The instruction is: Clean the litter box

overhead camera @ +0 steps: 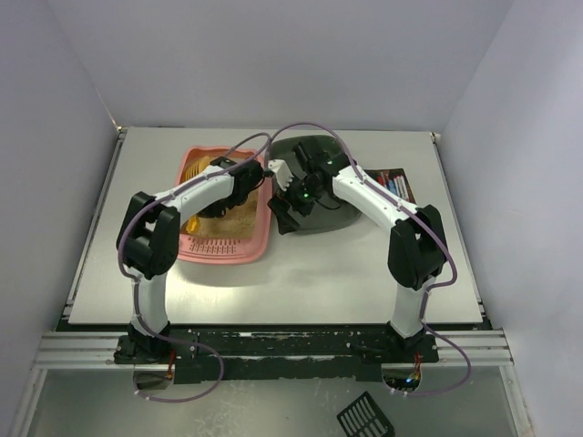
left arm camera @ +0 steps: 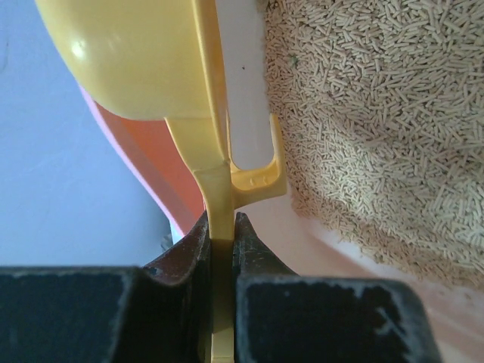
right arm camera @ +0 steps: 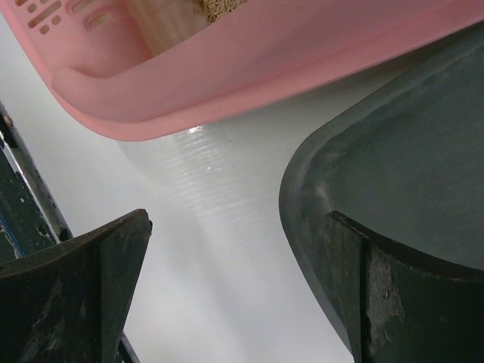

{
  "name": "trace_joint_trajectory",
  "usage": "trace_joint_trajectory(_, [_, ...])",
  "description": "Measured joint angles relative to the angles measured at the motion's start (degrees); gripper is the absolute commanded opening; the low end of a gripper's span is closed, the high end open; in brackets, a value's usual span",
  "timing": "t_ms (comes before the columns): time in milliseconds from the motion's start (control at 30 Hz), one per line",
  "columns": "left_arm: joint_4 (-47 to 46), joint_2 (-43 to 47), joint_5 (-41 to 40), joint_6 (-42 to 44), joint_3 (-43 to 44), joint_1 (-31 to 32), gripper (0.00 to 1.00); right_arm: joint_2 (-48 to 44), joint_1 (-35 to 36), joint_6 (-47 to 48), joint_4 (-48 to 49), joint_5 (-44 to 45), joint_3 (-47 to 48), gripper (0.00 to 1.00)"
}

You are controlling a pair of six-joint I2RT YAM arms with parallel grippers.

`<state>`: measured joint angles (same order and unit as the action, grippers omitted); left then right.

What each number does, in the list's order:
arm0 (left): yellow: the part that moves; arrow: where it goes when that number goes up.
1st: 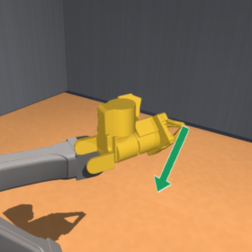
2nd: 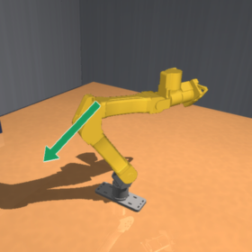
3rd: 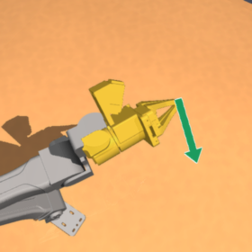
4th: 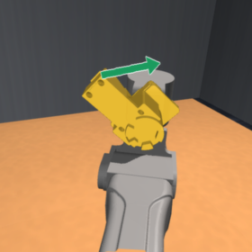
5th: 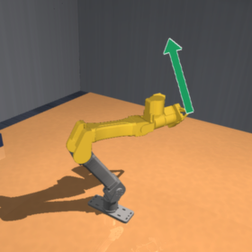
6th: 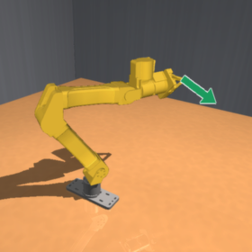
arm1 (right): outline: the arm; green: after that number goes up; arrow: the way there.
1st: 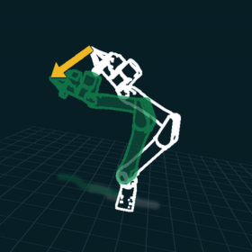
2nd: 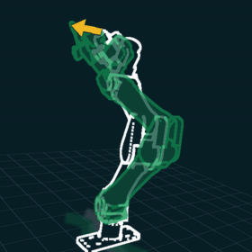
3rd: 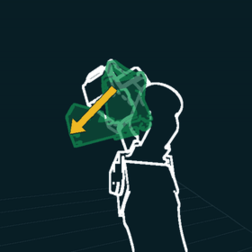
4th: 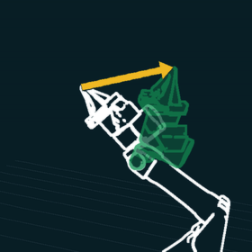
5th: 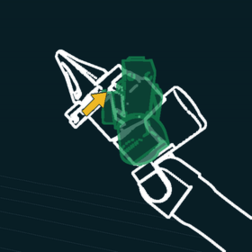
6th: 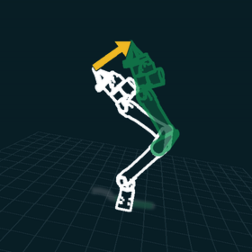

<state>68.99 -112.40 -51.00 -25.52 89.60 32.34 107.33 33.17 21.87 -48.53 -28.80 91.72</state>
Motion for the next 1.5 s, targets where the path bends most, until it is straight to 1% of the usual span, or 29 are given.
trace_joint_trajectory(200, [0.2,-3.5,-2.3,-0.9,0.0,0.0,0.07,0.0,0.0,0.0,0.0,-0.1,0.0,1.0])
trace_joint_trajectory(400, [0.1,-4.7,-2.3,-0.7,0.6,-0.8,0.07,0.0,0.0,0.0,0.0,-0.1,0.0,1.0])
trace_joint_trajectory(667, [-0.6,-5.6,1.8,1.7,1.5,-4.6,0.07,0.0,0.0,0.0,0.0,-0.1,0.0,1.0])
trace_joint_trajectory(867, [-1.9,-5.6,4.0,3.0,1.5,-5.5,0.07,0.0,0.0,0.0,0.0,-0.1,0.0,1.0])
trace_joint_trajectory(1133, [-2.3,-6.9,11.5,4.3,2.3,-5.9,0.07,0.0,0.0,0.0,0.0,-0.1,0.0,1.0])
trace_joint_trajectory(1500, [-0.5,-6.4,25.5,5.2,8.4,-5.5,0.07,0.0,0.0,-0.1,0.0,0.1,0.0,1.0])
